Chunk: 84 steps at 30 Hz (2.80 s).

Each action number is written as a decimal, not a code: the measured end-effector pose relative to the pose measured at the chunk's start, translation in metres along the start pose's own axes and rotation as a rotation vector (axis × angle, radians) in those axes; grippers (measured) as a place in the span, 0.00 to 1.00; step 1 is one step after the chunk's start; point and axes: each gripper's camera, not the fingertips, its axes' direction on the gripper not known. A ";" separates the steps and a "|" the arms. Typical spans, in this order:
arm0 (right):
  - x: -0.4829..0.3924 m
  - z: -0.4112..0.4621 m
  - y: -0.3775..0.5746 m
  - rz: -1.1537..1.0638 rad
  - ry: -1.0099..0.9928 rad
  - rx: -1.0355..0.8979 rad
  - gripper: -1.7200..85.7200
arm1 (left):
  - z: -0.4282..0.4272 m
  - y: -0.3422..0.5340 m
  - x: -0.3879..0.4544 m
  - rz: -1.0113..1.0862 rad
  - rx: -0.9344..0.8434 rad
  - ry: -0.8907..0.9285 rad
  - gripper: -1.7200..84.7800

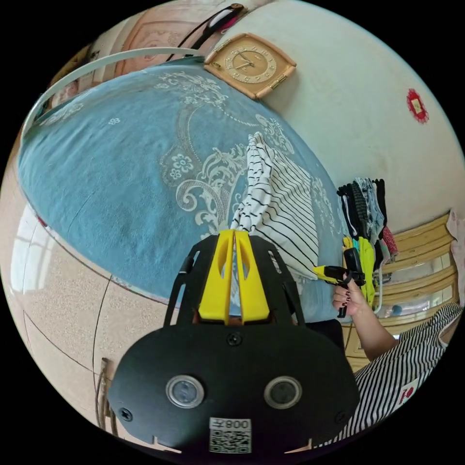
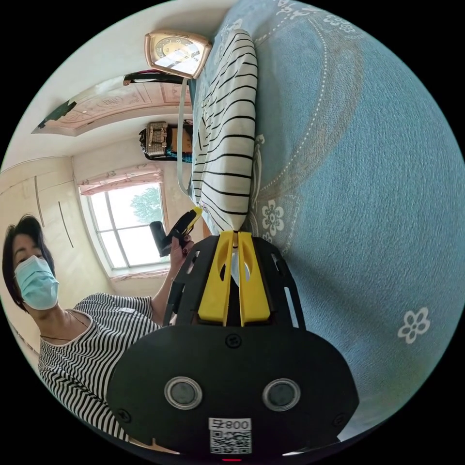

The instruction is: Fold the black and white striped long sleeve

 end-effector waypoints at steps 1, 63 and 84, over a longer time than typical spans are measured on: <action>0.002 -0.001 0.002 0.001 -0.009 0.001 0.04 | -0.006 0.003 0.002 -0.007 0.024 0.005 0.03; -0.058 -0.267 0.130 -0.094 -0.158 0.189 0.04 | 0.083 0.060 0.021 -0.380 0.150 0.853 0.07; -0.107 -0.538 0.498 -0.311 -0.127 0.534 0.03 | 0.158 0.187 0.314 0.208 -0.093 1.035 0.06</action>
